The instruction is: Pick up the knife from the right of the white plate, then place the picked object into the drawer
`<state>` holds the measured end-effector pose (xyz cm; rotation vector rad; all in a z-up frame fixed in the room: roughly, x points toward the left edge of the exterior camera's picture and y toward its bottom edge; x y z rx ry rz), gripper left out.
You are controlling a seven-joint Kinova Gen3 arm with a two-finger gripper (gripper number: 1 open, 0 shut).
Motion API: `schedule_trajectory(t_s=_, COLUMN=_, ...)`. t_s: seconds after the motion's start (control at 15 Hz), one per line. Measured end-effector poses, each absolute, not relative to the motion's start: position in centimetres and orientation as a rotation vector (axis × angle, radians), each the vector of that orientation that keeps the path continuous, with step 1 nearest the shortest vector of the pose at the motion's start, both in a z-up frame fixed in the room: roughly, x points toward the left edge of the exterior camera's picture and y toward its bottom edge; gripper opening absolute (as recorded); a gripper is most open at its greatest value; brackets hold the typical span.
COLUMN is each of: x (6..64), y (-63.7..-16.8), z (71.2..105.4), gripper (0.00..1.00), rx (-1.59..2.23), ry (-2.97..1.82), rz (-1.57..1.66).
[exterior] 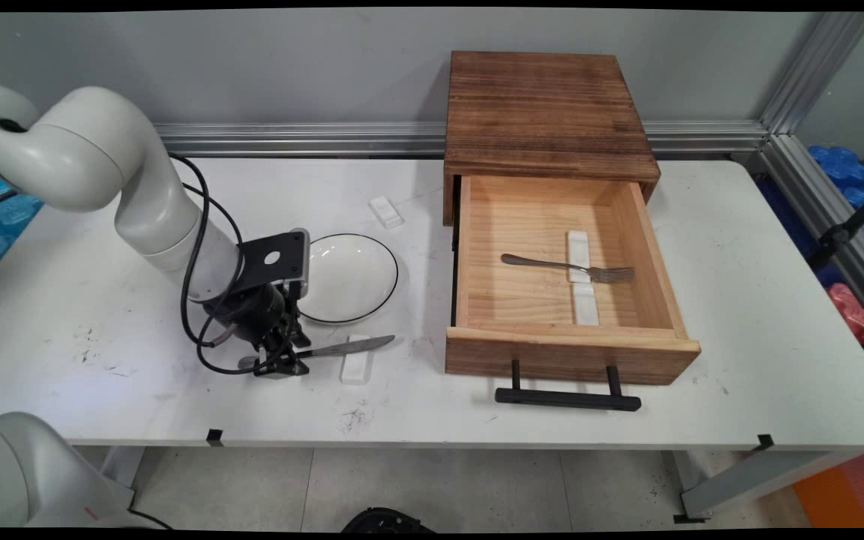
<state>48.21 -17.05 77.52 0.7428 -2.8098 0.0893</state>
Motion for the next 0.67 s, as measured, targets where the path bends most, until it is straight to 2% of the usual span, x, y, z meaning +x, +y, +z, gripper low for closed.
schedule_trajectory(t_s=0.67, x=49.5, y=-17.6, z=78.7, gripper=0.00, rx=0.729, ry=-2.834, rz=0.096)
